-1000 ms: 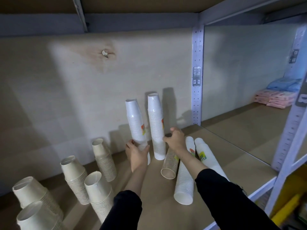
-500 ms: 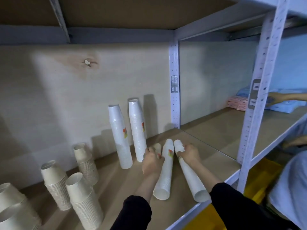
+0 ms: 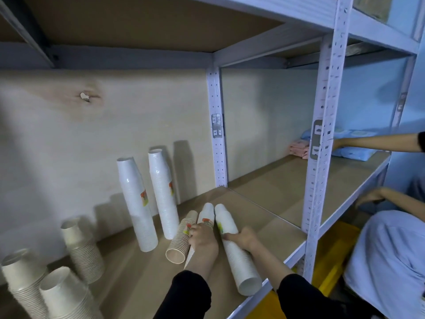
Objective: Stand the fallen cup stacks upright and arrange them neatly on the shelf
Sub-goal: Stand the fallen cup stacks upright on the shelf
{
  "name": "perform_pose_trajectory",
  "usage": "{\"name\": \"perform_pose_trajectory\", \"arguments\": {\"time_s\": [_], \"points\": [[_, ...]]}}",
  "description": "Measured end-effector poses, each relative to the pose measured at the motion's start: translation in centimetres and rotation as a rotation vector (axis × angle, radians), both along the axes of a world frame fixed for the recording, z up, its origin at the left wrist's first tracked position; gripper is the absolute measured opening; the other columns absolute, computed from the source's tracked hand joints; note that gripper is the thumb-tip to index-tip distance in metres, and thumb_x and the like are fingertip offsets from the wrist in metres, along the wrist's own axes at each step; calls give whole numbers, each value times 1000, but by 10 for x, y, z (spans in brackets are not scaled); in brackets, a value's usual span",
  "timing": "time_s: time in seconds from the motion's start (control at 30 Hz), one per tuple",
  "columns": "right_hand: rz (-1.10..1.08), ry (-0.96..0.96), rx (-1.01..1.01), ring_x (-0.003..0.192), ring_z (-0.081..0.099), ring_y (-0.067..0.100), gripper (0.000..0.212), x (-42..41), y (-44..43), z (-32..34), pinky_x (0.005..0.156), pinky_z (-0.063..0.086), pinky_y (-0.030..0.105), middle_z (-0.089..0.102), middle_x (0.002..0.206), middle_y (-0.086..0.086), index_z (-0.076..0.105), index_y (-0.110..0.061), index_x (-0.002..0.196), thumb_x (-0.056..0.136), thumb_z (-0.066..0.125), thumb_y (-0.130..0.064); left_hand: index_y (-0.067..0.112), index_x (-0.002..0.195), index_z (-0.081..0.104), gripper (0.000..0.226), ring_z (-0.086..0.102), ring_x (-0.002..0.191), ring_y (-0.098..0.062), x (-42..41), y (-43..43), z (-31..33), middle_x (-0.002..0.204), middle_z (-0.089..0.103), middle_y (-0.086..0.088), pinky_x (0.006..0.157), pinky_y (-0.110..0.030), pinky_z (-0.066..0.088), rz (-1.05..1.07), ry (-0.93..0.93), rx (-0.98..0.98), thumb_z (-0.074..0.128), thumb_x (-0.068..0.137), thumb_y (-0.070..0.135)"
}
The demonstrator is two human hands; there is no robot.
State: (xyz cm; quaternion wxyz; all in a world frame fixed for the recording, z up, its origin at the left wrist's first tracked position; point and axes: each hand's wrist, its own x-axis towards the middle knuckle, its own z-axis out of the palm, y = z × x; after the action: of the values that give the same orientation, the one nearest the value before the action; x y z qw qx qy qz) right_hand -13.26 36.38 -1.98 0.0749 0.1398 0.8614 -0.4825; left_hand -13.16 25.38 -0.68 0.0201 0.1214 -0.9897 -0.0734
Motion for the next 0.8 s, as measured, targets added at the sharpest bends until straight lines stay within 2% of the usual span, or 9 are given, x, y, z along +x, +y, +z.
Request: {"name": "perform_pose_trajectory", "arguments": {"time_s": [0.1, 0.17, 0.23, 0.33, 0.43, 0.57, 0.67, 0.8], "points": [[15, -15, -21, 107, 61, 28, 65, -2, -7, -3, 80, 49, 30, 61, 121, 15, 51, 0, 121, 70, 73, -33, -4, 132, 35, 35, 45, 129, -26, -2, -4, -4, 139, 43, -18, 103, -31, 43, -27, 26, -35, 33, 99, 7], [-9, -21, -68, 105, 62, 29, 61, -4, -9, -4, 75, 47, 28, 62, 117, 15, 51, 1, 120, 70, 74, -28, 0, 131, 40, 43, 48, 127, -23, -4, -9, -4, 138, 46, -15, 100, -27, 44, -26, 25, 38, 50, 94, 17], [-52, -42, -197, 95, 63, 30, 61, -5, -6, -2, 73, 49, 31, 62, 110, 18, 50, 3, 118, 69, 75, -22, 5, 129, 44, 59, 50, 125, -22, -4, -13, -1, 134, 49, -12, 97, -28, 46, -41, 6, 162, 67, 81, 31], [-137, -13, -374, 85, 60, 29, 62, -8, 7, 5, 73, 50, 35, 60, 113, 24, 48, 7, 119, 69, 76, -17, 5, 121, 51, 61, 55, 119, -26, -1, -17, 11, 127, 57, -12, 93, -32, 47, -70, 68, 286, 73, 72, 34], [-237, 126, -375, 86, 64, 31, 56, -12, 21, 19, 71, 51, 37, 63, 106, 24, 54, 9, 113, 70, 76, -18, 1, 119, 52, 57, 56, 113, -30, -3, -14, 24, 122, 58, -16, 89, -34, 45, -154, 226, 437, 72, 73, 28], [-289, 404, -366, 80, 61, 23, 44, -14, 35, 40, 63, 47, 28, 67, 99, 18, 59, 6, 110, 72, 74, -12, 4, 123, 49, 60, 52, 115, -26, -11, -2, 35, 123, 56, -13, 90, -27, 39, -266, 457, 731, 74, 71, 18], [-316, 552, -373, 86, 56, 19, 55, -14, 40, 50, 70, 44, 26, 61, 105, 12, 47, 1, 117, 70, 74, -5, 5, 120, 48, 59, 52, 112, -22, -15, 12, 33, 120, 53, -10, 87, -20, 36, -318, 571, 876, 76, 70, 16], [-365, 669, -336, 99, 58, 26, 57, -19, 41, 48, 84, 47, 37, 56, 114, 14, 43, -1, 115, 67, 74, -1, 3, 118, 44, 60, 44, 104, -10, -20, 24, 21, 114, 44, -3, 83, -5, 28, -389, 649, 902, 76, 68, 10]]}}
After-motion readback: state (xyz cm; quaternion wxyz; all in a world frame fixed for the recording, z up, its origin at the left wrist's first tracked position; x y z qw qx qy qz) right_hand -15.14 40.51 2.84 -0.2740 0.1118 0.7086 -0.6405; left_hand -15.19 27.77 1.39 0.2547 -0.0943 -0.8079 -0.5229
